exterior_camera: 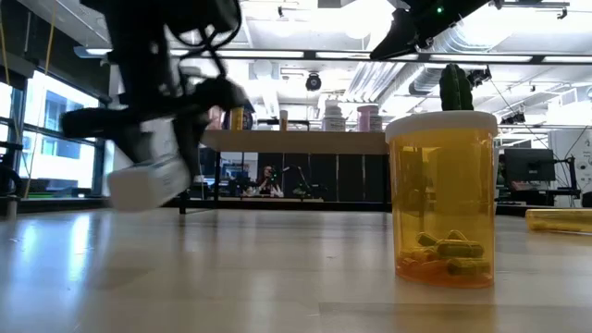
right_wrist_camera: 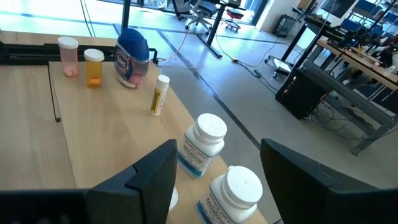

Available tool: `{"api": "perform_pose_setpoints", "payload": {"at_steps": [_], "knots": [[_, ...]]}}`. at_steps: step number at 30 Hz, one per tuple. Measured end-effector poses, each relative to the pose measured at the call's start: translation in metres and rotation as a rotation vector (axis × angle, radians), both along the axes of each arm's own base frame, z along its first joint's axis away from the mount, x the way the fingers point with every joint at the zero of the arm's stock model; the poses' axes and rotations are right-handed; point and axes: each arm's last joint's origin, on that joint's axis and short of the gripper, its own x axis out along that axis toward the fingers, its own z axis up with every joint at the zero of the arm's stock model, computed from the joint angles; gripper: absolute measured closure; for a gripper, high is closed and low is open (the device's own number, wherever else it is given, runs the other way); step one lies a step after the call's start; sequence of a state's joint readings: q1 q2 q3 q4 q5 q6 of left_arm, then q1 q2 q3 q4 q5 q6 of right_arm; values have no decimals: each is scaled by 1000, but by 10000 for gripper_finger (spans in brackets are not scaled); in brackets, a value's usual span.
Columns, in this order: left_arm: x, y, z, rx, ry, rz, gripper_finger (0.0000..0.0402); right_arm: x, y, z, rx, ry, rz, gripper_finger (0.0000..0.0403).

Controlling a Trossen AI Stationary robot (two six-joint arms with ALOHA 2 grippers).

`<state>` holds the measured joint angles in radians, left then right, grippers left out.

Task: Pick and place medicine bottles onto shelf by color
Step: Put the white pill bottle on the shelf

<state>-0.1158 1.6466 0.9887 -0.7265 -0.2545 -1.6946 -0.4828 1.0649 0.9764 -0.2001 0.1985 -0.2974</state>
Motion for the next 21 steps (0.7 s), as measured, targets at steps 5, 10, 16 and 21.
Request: {"api": "perform_pose_setpoints", "payload": {"at_steps": [5,10,16,21], "knots": [[9,9,19,141,-58,-18,234,0,0,0,-1,-2,0,181],[21,21,39,300,-85,-64,235,0,0,0,-6,2,1,181],[27,42,53,413,-54,-115,235,0,0,0,-21,14,7,181],[36,55,65,512,-77,-138,234,0,0,0,-20,14,7,181]]}}
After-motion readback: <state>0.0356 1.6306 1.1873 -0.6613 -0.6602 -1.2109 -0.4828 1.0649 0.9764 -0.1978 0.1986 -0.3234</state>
